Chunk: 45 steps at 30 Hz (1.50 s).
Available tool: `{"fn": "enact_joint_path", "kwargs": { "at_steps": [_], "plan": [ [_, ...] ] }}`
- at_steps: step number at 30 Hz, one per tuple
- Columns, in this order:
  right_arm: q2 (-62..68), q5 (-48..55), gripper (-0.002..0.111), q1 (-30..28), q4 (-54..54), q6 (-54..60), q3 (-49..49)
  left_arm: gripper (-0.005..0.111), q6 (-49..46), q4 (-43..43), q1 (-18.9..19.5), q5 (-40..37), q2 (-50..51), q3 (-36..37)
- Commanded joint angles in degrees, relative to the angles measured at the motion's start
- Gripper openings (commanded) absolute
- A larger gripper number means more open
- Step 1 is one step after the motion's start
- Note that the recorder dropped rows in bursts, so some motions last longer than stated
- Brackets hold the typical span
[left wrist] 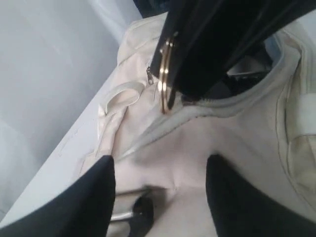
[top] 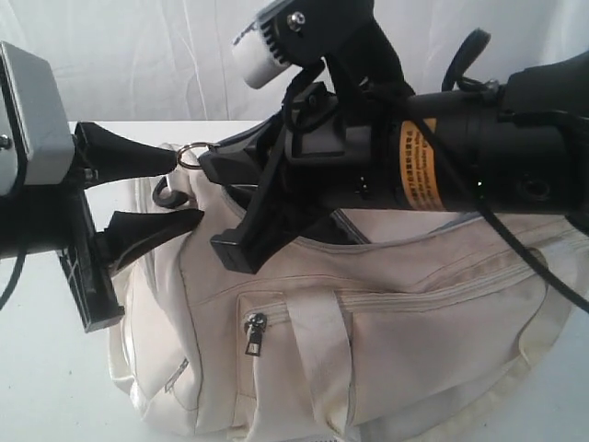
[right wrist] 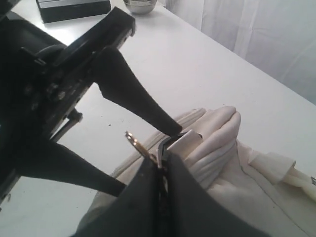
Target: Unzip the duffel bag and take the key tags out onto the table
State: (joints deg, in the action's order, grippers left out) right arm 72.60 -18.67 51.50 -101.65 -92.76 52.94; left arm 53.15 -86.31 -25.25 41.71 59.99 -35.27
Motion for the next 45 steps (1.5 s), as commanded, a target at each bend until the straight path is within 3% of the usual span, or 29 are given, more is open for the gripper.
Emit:
{"fn": "enact_joint_path", "kwargs": {
  "at_steps": [1, 5, 10, 20, 26, 30, 34, 37, 41, 45],
  "plan": [
    [-1.8, -2.4, 0.0, -0.1, 1.7, -2.1, 1.0, 0.059, -5.7, 6.0, 0.0, 3.0, 3.2, 0.2],
    [-1.8, -2.6, 0.0, -0.1, 1.7, -2.5, 1.0, 0.051, -9.1, 11.0, 0.0, 3.4, 8.5, 0.2],
    [-1.8, -2.6, 0.0, -0.1, 1.7, -2.5, 0.4, 0.001, -10.7, 16.0, 0.0, 1.1, 10.0, 0.2],
    [-2.5, -3.3, 0.0, -0.2, 1.7, -2.5, -4.0, 0.0, -11.2, 19.5, 0.0, -6.0, 10.0, 0.2],
    [-3.4, -3.2, 0.0, -0.2, 1.7, -2.6, -4.4, 0.0, -14.1, 19.1, 0.0, -3.6, 9.9, 0.2],
    [-3.4, 1.0, 0.0, -0.2, 1.7, -2.6, -4.4, 0.012, -6.4, 14.8, 0.0, -3.3, 7.9, 0.2],
    [-3.3, 6.1, 0.0, -0.2, 1.7, -5.3, -4.4, 0.04, 6.9, 7.8, 0.0, -4.4, 3.6, 0.2],
    [-3.2, 6.1, 0.0, -0.2, 1.7, -5.4, -4.4, 0.063, 17.3, 3.3, 0.0, -0.3, 0.3, 0.2],
    [-3.2, 6.7, 0.0, -0.2, 1.7, -5.4, -4.3, 0.065, 28.8, -2.7, 0.0, 6.1, -1.8, 0.2],
    [-3.1, 5.5, 0.0, -0.2, 4.3, -5.4, -3.9, 0.065, 30.6, -2.5, -0.1, 6.5, -1.8, 1.6]
  ]
}}
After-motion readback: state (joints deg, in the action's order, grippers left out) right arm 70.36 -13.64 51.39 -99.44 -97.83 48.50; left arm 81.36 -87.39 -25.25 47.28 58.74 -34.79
